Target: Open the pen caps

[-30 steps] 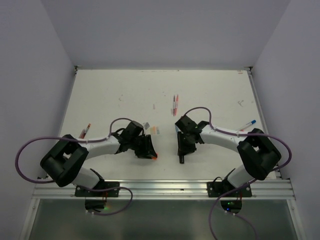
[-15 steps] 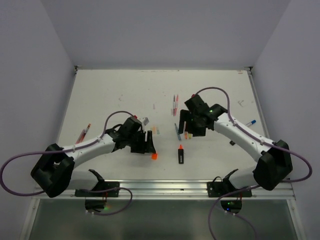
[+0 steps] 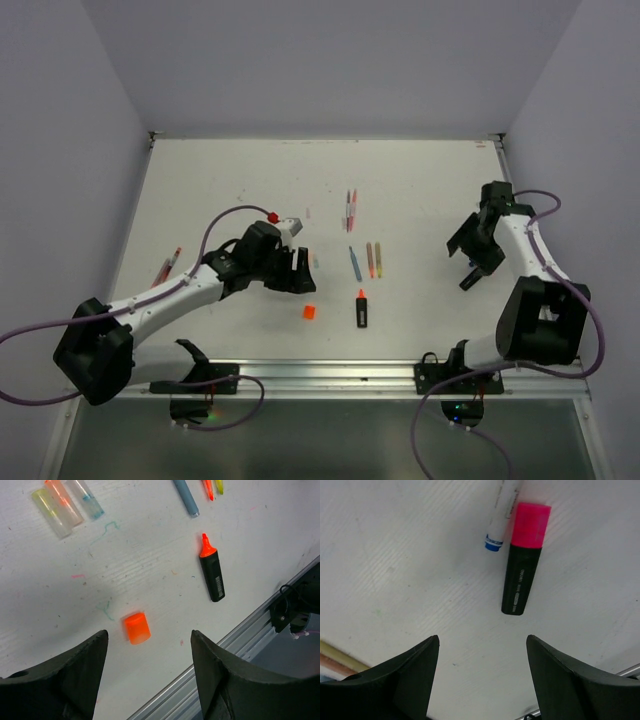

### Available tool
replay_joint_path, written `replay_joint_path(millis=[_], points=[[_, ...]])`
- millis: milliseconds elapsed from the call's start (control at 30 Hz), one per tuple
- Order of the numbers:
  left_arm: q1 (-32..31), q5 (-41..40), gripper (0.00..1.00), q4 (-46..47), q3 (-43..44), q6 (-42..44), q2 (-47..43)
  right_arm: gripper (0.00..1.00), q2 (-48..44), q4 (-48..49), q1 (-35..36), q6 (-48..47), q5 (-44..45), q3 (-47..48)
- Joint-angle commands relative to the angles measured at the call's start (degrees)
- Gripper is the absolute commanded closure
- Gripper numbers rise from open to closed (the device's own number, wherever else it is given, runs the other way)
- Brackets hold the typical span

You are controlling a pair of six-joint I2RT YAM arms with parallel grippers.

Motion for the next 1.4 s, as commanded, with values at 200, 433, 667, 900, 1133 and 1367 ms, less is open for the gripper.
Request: replay_joint_path(millis=[200,433,667,900,1133,1367], points=[[4.1,3.6,0.31,2.6,1.6,2.9,1.3,0.27,6.4,7.6,-6.6,-10.8,3.9,-2.5],[5.5,3.7,0.32,1.4,1.2,3.1,0.5,0.28,8.5,15.8,-7.9,-14.1,3.4,-5.9],[6.5,3.6,0.33,0.1,2.3,3.5,0.6,0.42,10.2,19.6,-8.0,-13.8,0.6,-9.6],[6.9,3.2,0.33,-0.5,3.0,3.6,-0.1,0.59,9.5,18.0,-8.0,-12.2,0.4,-11.4],[7.0,3.8,0.33,0.0,3.5,4.2,-0.1,0.81,7.3,13.1,-8.0,-9.4,0.9,-12.1],[7.0,4.1,0.33,0.1,4.9,4.9,0.3,1.00,-1.8,4.0,-8.0,-6.0,4.2,-10.7]])
